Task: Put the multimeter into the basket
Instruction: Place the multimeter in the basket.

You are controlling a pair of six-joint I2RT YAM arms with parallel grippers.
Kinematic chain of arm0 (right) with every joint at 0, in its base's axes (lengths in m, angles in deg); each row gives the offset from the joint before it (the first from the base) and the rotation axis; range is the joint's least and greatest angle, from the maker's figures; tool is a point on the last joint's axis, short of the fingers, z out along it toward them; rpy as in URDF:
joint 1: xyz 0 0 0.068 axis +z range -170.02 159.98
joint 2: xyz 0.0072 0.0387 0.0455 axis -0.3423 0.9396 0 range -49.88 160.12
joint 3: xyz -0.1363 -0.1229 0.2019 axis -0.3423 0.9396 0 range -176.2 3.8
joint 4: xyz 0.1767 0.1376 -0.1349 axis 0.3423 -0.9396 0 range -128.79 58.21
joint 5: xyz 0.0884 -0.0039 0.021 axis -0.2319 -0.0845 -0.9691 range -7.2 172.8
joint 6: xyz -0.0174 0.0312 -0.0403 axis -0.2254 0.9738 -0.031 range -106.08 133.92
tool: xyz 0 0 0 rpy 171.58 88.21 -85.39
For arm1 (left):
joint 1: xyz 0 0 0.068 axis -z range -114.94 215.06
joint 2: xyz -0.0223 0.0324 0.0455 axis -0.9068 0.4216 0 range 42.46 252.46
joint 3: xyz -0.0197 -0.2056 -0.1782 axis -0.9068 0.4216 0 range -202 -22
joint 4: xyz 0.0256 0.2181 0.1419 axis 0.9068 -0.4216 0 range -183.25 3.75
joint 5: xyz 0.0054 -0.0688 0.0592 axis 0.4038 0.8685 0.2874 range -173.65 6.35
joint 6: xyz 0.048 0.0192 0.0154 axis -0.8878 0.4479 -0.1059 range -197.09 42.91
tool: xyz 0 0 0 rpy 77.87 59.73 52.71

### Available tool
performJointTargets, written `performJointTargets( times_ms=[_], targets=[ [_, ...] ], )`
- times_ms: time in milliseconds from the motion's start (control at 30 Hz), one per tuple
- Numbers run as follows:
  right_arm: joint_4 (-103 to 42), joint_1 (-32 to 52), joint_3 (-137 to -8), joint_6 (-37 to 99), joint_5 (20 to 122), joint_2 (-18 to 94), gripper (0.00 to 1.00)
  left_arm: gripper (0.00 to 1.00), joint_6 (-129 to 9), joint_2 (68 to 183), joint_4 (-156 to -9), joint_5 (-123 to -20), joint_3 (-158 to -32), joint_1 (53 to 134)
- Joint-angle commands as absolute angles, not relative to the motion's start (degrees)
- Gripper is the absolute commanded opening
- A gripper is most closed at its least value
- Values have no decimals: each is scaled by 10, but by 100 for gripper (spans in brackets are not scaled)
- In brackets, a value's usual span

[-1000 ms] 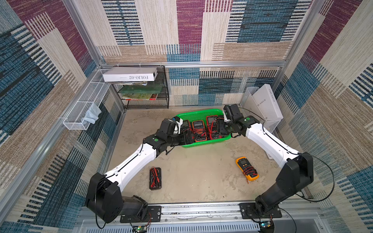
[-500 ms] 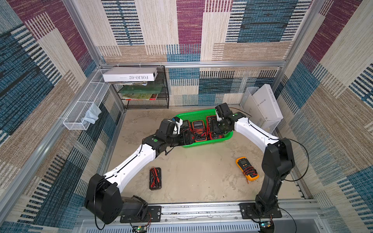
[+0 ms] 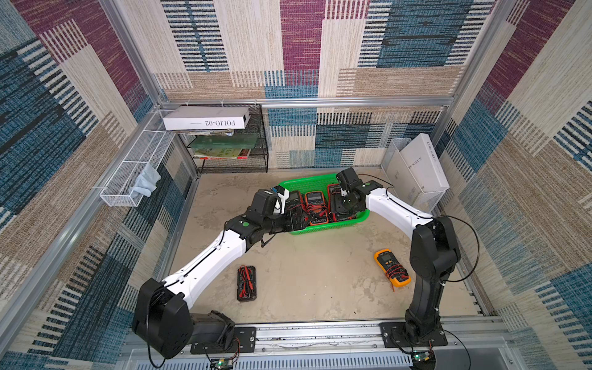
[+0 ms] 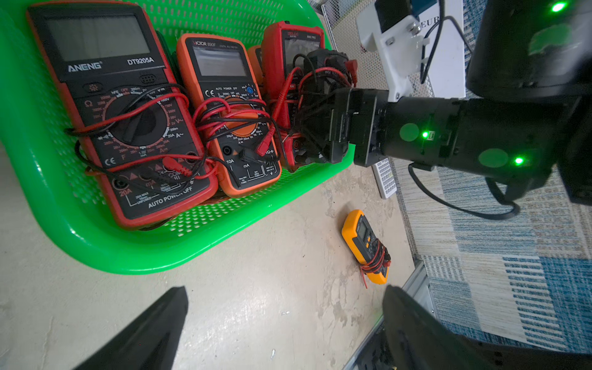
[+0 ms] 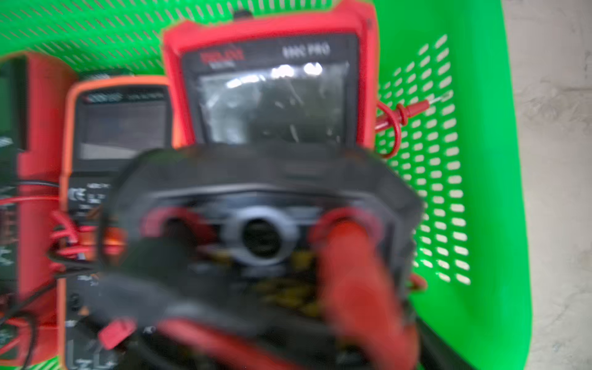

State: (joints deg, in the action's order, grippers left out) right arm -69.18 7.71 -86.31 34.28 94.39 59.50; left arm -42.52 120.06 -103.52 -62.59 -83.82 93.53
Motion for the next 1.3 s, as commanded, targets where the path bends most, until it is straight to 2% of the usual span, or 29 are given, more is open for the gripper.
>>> performJointTargets(
  times_ms=[0, 700, 1000, 1267],
  targets=[
    [-696, 81, -863, 350, 964, 594, 99, 100, -424, 1200, -1038, -616, -841, 935],
    [-695, 90, -852, 360, 948, 531, 100, 100, -413, 1196, -1040, -610, -846, 935],
    [-687, 89, -810, 375, 948, 460, 100, 100, -412, 1187, -1043, -605, -845, 935],
    [-667, 68, -713, 390, 949, 383, 100, 100, -410, 1176, -1041, -604, -840, 942]
  ],
)
